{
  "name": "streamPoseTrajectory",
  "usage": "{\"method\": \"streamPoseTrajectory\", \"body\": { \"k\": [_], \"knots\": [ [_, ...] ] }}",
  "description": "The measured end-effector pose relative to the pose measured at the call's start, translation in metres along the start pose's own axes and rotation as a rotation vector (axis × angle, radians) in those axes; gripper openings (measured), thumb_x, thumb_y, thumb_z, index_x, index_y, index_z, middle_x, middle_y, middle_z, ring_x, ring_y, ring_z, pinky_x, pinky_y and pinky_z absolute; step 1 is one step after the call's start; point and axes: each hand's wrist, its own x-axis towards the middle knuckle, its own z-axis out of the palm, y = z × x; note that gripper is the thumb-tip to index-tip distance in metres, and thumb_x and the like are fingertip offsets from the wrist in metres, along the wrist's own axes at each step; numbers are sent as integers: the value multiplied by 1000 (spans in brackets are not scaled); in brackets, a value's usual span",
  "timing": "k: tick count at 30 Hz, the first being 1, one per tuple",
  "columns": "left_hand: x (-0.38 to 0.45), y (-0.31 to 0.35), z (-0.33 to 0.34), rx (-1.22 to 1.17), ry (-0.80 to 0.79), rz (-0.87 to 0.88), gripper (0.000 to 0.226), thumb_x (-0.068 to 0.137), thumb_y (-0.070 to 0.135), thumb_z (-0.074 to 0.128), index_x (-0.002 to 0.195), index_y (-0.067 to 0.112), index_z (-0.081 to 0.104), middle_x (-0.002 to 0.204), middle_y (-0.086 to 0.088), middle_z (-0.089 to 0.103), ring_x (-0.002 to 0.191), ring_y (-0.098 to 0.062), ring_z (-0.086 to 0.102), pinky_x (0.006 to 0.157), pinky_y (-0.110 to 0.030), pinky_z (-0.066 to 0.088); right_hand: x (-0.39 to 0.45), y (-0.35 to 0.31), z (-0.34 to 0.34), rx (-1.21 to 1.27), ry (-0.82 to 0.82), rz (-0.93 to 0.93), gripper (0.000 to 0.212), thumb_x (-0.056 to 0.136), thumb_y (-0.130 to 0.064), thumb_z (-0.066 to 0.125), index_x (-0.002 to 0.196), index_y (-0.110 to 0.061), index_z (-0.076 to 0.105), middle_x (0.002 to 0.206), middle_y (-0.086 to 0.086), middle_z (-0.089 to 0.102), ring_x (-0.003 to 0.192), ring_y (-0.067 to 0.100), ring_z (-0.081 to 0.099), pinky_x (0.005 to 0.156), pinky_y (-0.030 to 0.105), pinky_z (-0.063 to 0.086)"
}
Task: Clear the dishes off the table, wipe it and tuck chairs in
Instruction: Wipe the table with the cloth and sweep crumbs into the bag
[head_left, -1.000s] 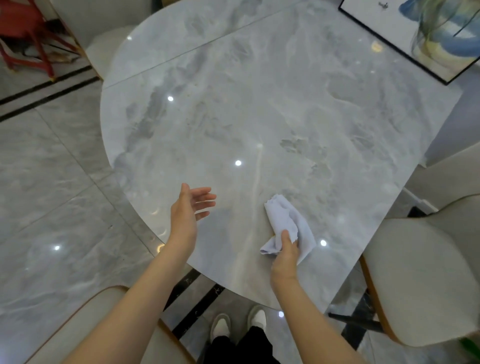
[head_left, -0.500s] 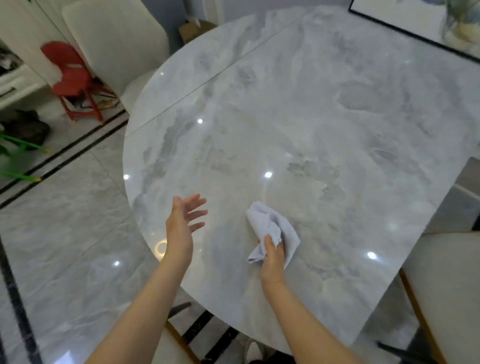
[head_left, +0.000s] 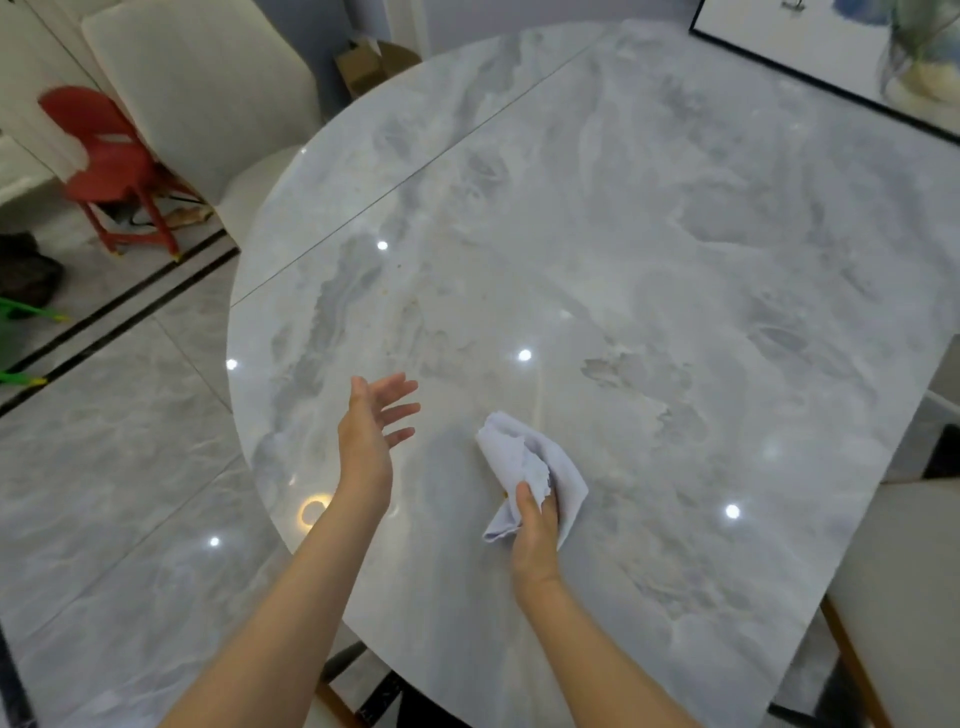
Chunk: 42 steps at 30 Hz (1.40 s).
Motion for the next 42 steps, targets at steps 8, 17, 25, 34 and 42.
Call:
{"method": "streamPoseTrajectory", "body": {
  "k": [8,17,25,34,42],
  "knots": [
    [87,25,6,11,-204,-48,51,102,42,19,99,19,64,97,2,69,82,-15,63,73,-30,47,24,-11,45,-1,178,50,94,62,-59,61,133,1,46,106,11,57,106,22,50,81,15,43],
    [162,56,-22,74,-317,-27,52,102,40,18,92,21,65,98,0,69,82,-17,64,73,-29,47,41,-20,104,56,412,-8,84,64,-53,53,135,-10,44,138,13,49,129,26,44,112,39,31],
    [158,61,-3,171,-429,-3,52,102,42,18,96,20,65,98,1,69,83,-16,65,73,-28,48,50,-32,111,307,386,81,34,84,-36,53,112,-16,53,89,2,59,93,16,51,90,25,39],
    [109,70,23,224,-485,26,52,101,44,19,98,18,65,99,1,69,83,-16,65,72,-29,48,27,-70,33,678,469,3,35,98,-25,40,77,-5,58,44,0,62,55,12,65,53,16,51],
    [66,85,42,253,-560,82,54,102,43,18,107,11,62,99,0,68,81,-15,64,71,-29,47,-9,-102,-32,799,498,-105,31,96,-28,45,117,-8,56,54,-4,68,50,11,66,44,16,49]
  ]
}}
